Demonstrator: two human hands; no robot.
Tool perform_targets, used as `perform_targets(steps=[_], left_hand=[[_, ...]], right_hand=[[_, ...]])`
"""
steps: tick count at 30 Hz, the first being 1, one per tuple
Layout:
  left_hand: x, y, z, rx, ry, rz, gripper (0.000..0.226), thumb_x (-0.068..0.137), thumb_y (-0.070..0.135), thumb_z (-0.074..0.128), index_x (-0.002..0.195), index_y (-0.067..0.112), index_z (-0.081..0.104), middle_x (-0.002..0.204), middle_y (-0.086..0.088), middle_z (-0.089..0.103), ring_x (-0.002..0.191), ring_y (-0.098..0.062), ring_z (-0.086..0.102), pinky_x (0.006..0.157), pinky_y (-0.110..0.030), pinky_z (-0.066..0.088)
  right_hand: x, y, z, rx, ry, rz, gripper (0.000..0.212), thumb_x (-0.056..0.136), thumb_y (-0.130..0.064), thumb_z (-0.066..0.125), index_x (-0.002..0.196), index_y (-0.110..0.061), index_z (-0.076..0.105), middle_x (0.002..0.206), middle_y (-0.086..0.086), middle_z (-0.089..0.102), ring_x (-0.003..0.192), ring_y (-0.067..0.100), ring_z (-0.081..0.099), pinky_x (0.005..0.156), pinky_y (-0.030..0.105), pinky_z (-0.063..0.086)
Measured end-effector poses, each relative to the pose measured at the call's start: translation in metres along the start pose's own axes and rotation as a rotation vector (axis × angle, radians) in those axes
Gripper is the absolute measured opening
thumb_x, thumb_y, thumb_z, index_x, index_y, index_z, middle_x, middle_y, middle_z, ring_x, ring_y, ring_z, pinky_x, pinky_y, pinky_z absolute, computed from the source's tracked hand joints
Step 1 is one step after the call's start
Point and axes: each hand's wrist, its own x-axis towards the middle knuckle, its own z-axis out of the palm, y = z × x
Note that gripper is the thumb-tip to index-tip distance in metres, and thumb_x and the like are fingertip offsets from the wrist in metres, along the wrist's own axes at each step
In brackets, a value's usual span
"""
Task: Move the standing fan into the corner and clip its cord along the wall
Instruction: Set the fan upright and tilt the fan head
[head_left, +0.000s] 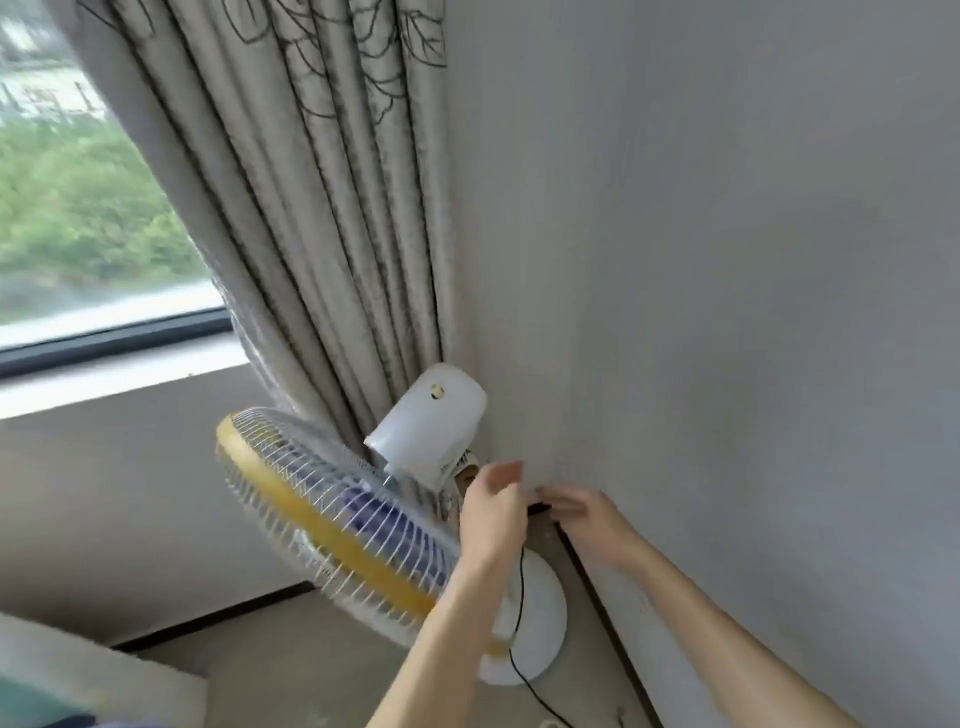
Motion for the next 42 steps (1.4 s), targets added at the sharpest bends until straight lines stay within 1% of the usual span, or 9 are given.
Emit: perform_targets(steps=[4, 9, 12, 17, 20, 24, 31, 38, 42], left_hand=[[-0.061, 0.029, -0.053, 0.28, -0.118, 0.441, 0.029, 0.094, 0.018, 0.051, 0.115, 0.029, 0.067, 0.11, 0.02, 0.068, 0.103, 0.005, 0.06, 0.087, -0.015, 0.045], [-0.101, 0.051, -0.141, 0.419, -0.041, 0.728, 0.025, 0.092, 0.016, 0.06, 0.109, 0.03, 0.07, 0.106, 0.023, 0.069, 0.098, 0.007, 0.062, 0.082, -0.017, 0.051], [-0.091, 0.055, -0.189, 0.419, 0.113, 0.738, 0.034, 0.088, 0.005, 0.059, 0.111, 0.029, 0.069, 0.106, 0.015, 0.068, 0.09, -0.003, 0.064, 0.077, -0.021, 0.048], [-0.042, 0.038, -0.242, 0.644, 0.228, 0.577, 0.064, 0.078, -0.004, 0.058, 0.133, 0.027, 0.053, 0.13, -0.01, 0.056, 0.117, -0.024, 0.051, 0.094, -0.032, 0.041], [-0.017, 0.023, -0.261, 0.757, 0.203, 0.451, 0.08, 0.076, 0.0, 0.061, 0.147, 0.026, 0.037, 0.138, -0.018, 0.045, 0.124, -0.033, 0.046, 0.102, -0.044, 0.043], [0.021, 0.008, -0.28, 0.848, 0.113, 0.301, 0.109, 0.068, 0.0, 0.07, 0.153, 0.038, 0.014, 0.143, -0.023, 0.038, 0.125, -0.035, 0.044, 0.093, -0.041, 0.047], [0.07, -0.008, -0.297, 0.727, -0.078, 0.308, 0.139, 0.048, 0.033, 0.098, 0.153, 0.039, 0.006, 0.157, -0.015, 0.024, 0.143, -0.031, 0.022, 0.116, -0.051, 0.024], [0.096, -0.016, -0.275, 0.642, -0.239, 0.459, 0.134, 0.035, 0.073, 0.084, 0.141, 0.025, 0.018, 0.141, -0.012, 0.041, 0.127, -0.029, 0.044, 0.104, -0.058, 0.042], [0.106, -0.01, -0.251, 0.651, -0.248, 0.502, 0.136, 0.036, 0.08, 0.077, 0.143, 0.02, 0.018, 0.144, -0.015, 0.039, 0.132, -0.028, 0.036, 0.107, -0.054, 0.039]], right_hand=[[-0.076, -0.021, 0.014, -0.099, 0.185, -0.086, 0.034, 0.092, 0.001, 0.058, 0.116, -0.021, 0.069, 0.116, -0.005, 0.07, 0.114, 0.012, 0.063, 0.104, 0.034, 0.046], [-0.155, -0.059, 0.043, -0.008, 0.279, -0.211, 0.021, 0.095, -0.03, 0.061, 0.114, -0.034, 0.07, 0.113, -0.022, 0.069, 0.107, -0.006, 0.062, 0.095, 0.024, 0.049], [-0.18, -0.077, 0.059, -0.008, 0.228, -0.271, 0.033, 0.091, -0.053, 0.058, 0.121, -0.039, 0.064, 0.12, -0.024, 0.066, 0.109, -0.012, 0.058, 0.095, 0.017, 0.046], [-0.179, -0.087, 0.079, -0.109, 0.196, -0.293, 0.089, 0.069, -0.08, 0.061, 0.142, -0.036, 0.041, 0.142, -0.018, 0.05, 0.128, -0.002, 0.047, 0.108, 0.033, 0.042], [-0.172, -0.091, 0.094, -0.247, 0.183, -0.33, 0.11, 0.06, -0.081, 0.07, 0.15, -0.036, 0.025, 0.149, -0.018, 0.037, 0.135, 0.002, 0.037, 0.113, 0.035, 0.036], [-0.15, -0.087, 0.113, -0.433, 0.169, -0.394, 0.12, 0.06, -0.08, 0.07, 0.153, -0.032, 0.011, 0.15, -0.013, 0.034, 0.129, 0.0, 0.034, 0.111, 0.027, 0.032], [-0.13, -0.072, 0.094, -0.363, 0.196, -0.331, 0.095, 0.062, -0.057, 0.081, 0.142, -0.04, 0.032, 0.132, -0.027, 0.051, 0.115, -0.006, 0.053, 0.098, 0.025, 0.049], [-0.131, -0.087, 0.067, -0.162, 0.437, -0.18, 0.082, 0.043, -0.046, 0.077, 0.119, -0.046, 0.045, 0.108, -0.026, 0.061, 0.098, -0.011, 0.056, 0.088, 0.028, 0.045], [-0.132, -0.093, 0.057, -0.104, 0.599, -0.155, 0.079, 0.051, -0.025, 0.078, 0.121, -0.045, 0.048, 0.114, -0.023, 0.061, 0.11, 0.01, 0.058, 0.1, 0.041, 0.041]])
